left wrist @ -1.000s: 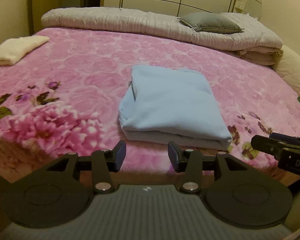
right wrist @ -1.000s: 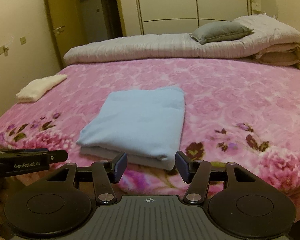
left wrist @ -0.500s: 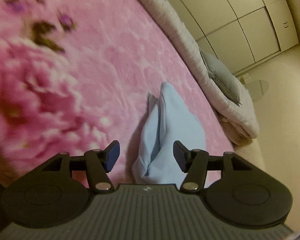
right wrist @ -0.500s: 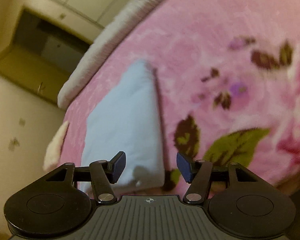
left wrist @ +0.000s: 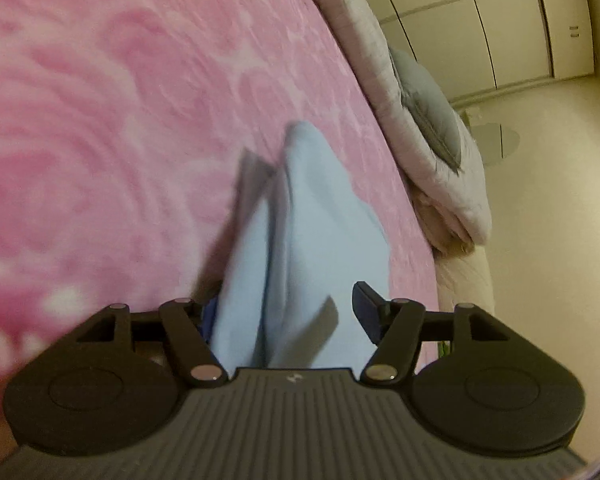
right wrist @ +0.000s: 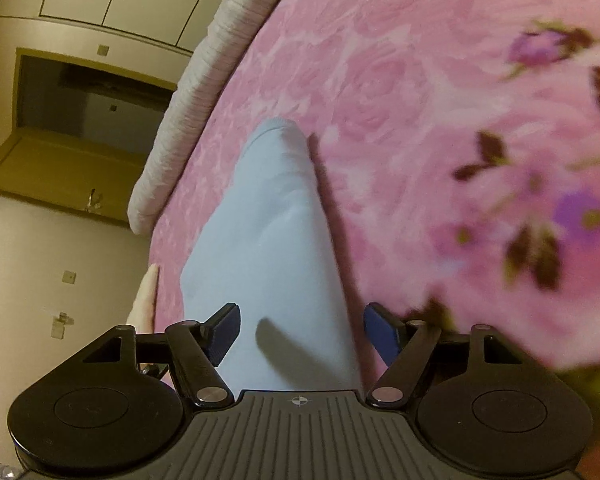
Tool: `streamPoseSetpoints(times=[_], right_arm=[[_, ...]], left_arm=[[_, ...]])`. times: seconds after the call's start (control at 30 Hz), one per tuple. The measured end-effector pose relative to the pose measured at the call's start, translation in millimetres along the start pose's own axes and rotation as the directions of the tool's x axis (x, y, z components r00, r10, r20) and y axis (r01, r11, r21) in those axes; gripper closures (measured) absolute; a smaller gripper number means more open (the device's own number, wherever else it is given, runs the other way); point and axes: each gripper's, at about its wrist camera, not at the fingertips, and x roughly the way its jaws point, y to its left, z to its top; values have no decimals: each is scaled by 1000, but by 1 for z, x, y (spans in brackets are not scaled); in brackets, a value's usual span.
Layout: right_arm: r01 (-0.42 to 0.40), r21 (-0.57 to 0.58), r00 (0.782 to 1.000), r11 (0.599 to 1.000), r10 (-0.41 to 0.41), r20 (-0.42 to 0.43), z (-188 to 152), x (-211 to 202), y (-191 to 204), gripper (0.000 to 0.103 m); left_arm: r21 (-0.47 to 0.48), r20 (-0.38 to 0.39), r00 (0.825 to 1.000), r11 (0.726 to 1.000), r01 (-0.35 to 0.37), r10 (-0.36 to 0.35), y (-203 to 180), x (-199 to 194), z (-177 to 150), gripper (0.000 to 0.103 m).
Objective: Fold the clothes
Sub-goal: 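Grasp the folded sweatshirt with the left gripper while the right gripper grasps it too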
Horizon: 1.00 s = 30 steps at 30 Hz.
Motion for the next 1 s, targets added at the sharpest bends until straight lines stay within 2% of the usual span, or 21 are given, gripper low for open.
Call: streamPoseSetpoints(times=[0.1, 0.17, 0.27, 0.33, 0.37, 0.47, 0.53, 0.6, 0.73, 0.87, 1.0], right_arm=[[-31, -16, 999, 999, 30, -30, 7, 15, 4, 31], [-46, -44, 997, 998, 43, -56, 12, 24, 6, 32], [-61, -129, 993, 990, 47, -104, 13, 32, 10, 34], [-61, -185, 991, 981, 38, -128, 12, 34, 11, 42], [-51, -192, 991, 980, 26, -130, 11, 33, 9, 51], [-16, -130, 987, 991, -5, -158, 15, 35, 7, 62], [22, -83, 981, 996, -38, -192, 19, 40, 10, 72], [59, -55, 973, 997, -70, -221, 24, 44, 17, 78], [106, -51, 957, 993, -116, -267, 42, 40, 48, 81], [69, 14, 948, 998, -62, -313, 60, 23, 93, 83], [32, 20, 933, 999, -23, -359, 75, 15, 143, 83]], left_arm=[[25, -40, 999, 999, 24, -23, -2, 13, 6, 43], [46, -73, 997, 998, 32, -29, -3, 23, 11, 61], [112, -104, 994, 993, 39, -28, -4, 32, 11, 67], [113, -121, 992, 993, 46, -32, -2, 33, 13, 70], [113, -124, 992, 993, 38, -24, -3, 34, 13, 72], [105, -126, 992, 994, -1, 14, -7, 37, 13, 78], [54, -137, 990, 998, -30, 37, -10, 37, 15, 82], [70, -141, 986, 995, -75, 84, -23, 37, 18, 85], [81, -140, 975, 983, -163, 173, -66, 19, 27, 86], [19, -119, 968, 975, -221, 222, -107, -22, 40, 86], [-41, -71, 971, 972, -231, 228, -135, -65, 49, 86]])
